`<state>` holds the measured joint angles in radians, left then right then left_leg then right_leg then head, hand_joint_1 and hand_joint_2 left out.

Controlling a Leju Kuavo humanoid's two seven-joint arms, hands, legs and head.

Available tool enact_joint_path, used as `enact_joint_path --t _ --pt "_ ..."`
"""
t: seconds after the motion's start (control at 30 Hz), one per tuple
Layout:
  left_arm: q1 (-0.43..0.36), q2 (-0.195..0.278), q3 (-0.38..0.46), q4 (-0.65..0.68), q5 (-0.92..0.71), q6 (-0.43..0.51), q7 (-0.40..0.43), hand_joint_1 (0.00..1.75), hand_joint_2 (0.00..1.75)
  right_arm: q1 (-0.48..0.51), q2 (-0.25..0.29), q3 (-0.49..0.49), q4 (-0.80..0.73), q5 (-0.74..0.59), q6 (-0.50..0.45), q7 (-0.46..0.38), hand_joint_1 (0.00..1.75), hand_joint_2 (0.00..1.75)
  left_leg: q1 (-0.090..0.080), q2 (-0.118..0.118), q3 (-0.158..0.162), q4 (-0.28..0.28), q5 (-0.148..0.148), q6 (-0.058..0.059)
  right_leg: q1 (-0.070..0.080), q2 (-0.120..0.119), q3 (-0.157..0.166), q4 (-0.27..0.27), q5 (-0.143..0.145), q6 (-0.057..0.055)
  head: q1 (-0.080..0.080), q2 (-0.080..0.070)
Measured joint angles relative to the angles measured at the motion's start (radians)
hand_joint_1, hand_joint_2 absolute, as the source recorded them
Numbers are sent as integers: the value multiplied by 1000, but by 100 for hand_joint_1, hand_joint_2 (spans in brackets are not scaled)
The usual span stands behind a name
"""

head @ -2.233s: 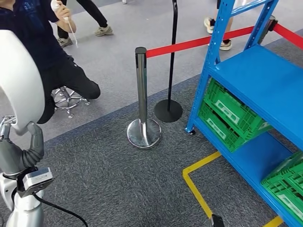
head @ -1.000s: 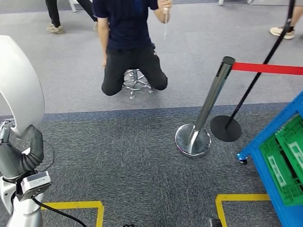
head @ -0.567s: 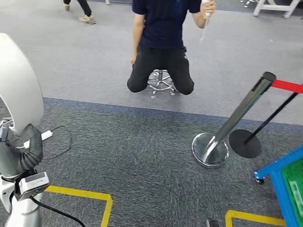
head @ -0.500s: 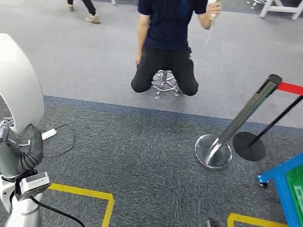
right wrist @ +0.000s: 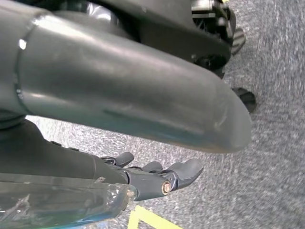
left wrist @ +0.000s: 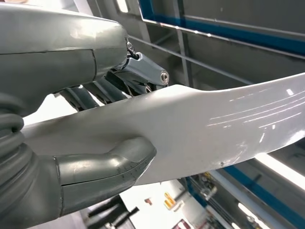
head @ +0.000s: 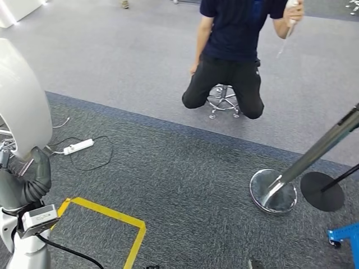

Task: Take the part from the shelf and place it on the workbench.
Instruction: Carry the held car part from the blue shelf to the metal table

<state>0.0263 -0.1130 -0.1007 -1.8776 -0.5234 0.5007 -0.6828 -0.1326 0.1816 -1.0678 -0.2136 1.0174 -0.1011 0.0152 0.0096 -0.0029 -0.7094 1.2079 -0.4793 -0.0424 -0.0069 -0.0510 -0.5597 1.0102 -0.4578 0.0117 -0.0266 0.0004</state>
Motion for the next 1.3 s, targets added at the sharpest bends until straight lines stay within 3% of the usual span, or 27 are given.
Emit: enact_joint_path --t 0.07,0.13,0.2,0.27,0.3,0.37,0.4,0.43,0.47,0.5,0.57,0.63,0.7,0.73,0.8,0.87,0.93,0.97,1.03,1.07,1.13,1.17,1.23,1.3 --pt "-2 0 0 0 0 -3 0 175 175 -1 0 1 0 -2 0 0 0 0 -3 52 71 -133 57 2 5 -20 6 3 -7 8 -3 0" --pt "-4 -1 0 0 0 -5 0 175 175 -1 0 2 -1 -3 0 0 0 0 -7 87 106 -204 71 11 13 -40 11 6 -15 18 -1 0" --pt "-4 -1 1 0 0 -5 0 175 175 -1 0 2 -1 -3 0 0 0 0 -8 65 105 -210 69 25 15 -62 17 4 -21 27 3 0" --pt "-4 -1 2 0 0 -6 0 175 175 -3 0 2 -1 -4 0 0 0 0 -5 39 106 -212 71 37 10 -40 11 28 -43 38 7 0" --pt "-5 -2 2 0 0 -6 0 175 175 -3 0 2 -1 -4 0 0 0 0 -3 26 107 -214 73 43 7 -13 -8 71 -67 42 9 0" --pt "-6 -3 2 0 0 -7 0 175 175 -1 0 2 -1 -5 1 0 0 0 -2 2 107 -214 72 51 5 36 -73 206 -129 45 13 0" --pt "-5 -3 2 0 0 -8 0 175 175 1 0 2 -1 -6 1 0 0 0 -2 -12 107 -213 72 52 5 44 -107 268 -149 45 14 0" --pt "-5 -3 2 0 0 -9 0 175 175 3 0 2 -1 -6 1 0 0 0 -3 -26 107 -213 72 52 5 48 -127 299 -150 45 14 0" --pt "-5 -3 2 0 0 -10 1 175 175 4 0 2 -1 -6 1 0 0 0 -3 -41 108 -213 73 52 5 50 -129 290 -131 43 14 0" --pt "-5 -3 2 0 0 -11 2 175 175 4 0 2 -1 -7 1 0 0 0 -2 -56 109 -213 73 52 4 54 -112 243 -96 40 14 0" --pt "-5 -3 2 0 0 -14 3 175 175 3 0 2 -1 -8 1 0 0 0 -1 -83 110 -211 73 46 0 90 -50 99 -27 37 14 0" --pt "-6 -3 2 0 0 -15 3 175 175 2 0 3 -1 -9 1 0 0 0 -1 -103 106 -211 76 35 -3 122 -13 22 -5 34 13 0" --pt "-4 -3 2 0 0 -15 3 175 175 1 0 3 -1 -9 1 0 0 0 3 -120 99 -215 84 21 -1 114 -8 16 -5 25 13 0" --pt "-3 -3 2 0 0 -15 3 175 175 0 0 3 -1 -9 1 0 0 0 3 -113 97 -215 83 15 0 105 -8 13 -1 18 13 0" --pt "-5 -2 2 0 0 -15 3 175 175 0 0 3 -1 -10 1 0 0 0 0 -67 76 -173 52 6 -2 84 -6 6 5 4 8 0" --pt "-7 -2 0 0 0 -15 3 175 175 3 0 3 -1 -9 1 0 0 0 -1 -19 21 -51 -14 0 1 59 -7 4 5 -3 3 0" --pt "-7 -2 0 0 0 -16 4 175 175 6 0 3 -1 -9 1 0 0 0 -1 -11 -29 60 -53 -4 2 32 -7 4 4 -5 2 0" --pt "-7 -1 0 0 0 -16 5 175 175 6 0 3 -1 -9 2 0 0 0 -1 -10 -32 68 -46 -4 2 19 -7 5 3 -5 2 0" --pt "-7 -1 0 0 0 -17 6 175 175 6 1 3 -1 -10 2 0 0 0 -2 6 21 -28 14 -2 3 -5 -3 5 0 -3 2 0" --pt "-8 -1 0 0 0 -18 6 175 175 5 1 3 -1 -10 3 0 0 0 -5 35 61 -101 41 0 5 -15 0 5 -3 0 2 0" --pt "-9 -1 0 0 0 -18 6 175 175 6 0 3 -1 -10 3 -1 0 0 -11 76 112 -199 68 12 12 -33 5 7 -9 8 3 0" --pt "-9 -2 0 0 0 -18 6 175 175 6 0 3 -1 -10 3 -1 0 0 -14 83 118 -214 68 19 16 -43 7 7 -11 12 4 0" --pt "-8 -1 1 0 -1 -17 6 175 175 5 0 3 -1 -10 3 -2 0 0 -13 56 115 -218 71 32 15 -58 11 6 -16 22 5 0" --pt "-8 -1 1 -1 -1 -18 6 175 175 4 0 3 -1 -9 4 -2 0 0 -7 31 116 -222 76 45 11 -22 -3 44 -44 34 10 0"
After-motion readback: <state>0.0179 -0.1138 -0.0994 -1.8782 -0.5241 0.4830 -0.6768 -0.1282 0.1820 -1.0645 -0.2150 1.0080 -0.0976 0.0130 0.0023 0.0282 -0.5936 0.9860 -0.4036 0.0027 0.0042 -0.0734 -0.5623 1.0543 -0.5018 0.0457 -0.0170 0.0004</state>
